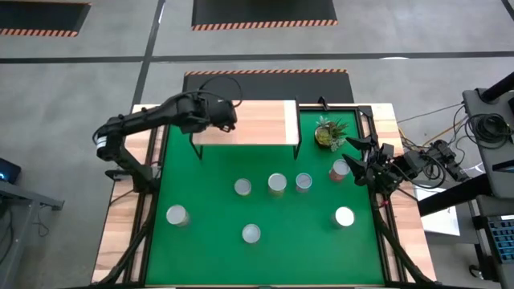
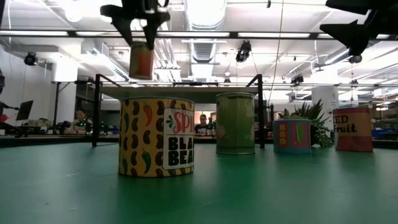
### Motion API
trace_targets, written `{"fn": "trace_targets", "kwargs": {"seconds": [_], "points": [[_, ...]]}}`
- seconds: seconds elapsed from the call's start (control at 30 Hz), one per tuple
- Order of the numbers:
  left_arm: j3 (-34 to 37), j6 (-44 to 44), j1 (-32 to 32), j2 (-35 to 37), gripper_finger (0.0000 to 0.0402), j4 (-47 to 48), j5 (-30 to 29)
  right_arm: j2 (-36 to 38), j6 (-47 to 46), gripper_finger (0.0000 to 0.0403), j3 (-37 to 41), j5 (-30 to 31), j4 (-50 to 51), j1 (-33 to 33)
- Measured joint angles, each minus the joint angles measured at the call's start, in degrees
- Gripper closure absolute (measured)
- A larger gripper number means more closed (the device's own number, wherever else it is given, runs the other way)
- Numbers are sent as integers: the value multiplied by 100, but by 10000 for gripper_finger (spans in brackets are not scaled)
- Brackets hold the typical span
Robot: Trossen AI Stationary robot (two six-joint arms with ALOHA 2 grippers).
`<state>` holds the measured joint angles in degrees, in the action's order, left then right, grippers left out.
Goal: Pick and place cans onto a shelf
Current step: Put the big orange can on the shelf
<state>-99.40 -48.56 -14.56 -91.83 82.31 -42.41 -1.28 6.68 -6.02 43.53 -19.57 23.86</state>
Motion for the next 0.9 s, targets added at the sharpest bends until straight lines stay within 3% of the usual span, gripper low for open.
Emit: {"fn": "trace_targets", "kwargs": {"seconds": [0.3, 0.9], "points": [[420, 266, -320, 9, 98, -740, 346, 0, -2, 76, 0, 0, 2, 0], [461, 261, -320, 7, 78, -957, 312, 0, -4, 76, 0, 0, 2, -2]]}}
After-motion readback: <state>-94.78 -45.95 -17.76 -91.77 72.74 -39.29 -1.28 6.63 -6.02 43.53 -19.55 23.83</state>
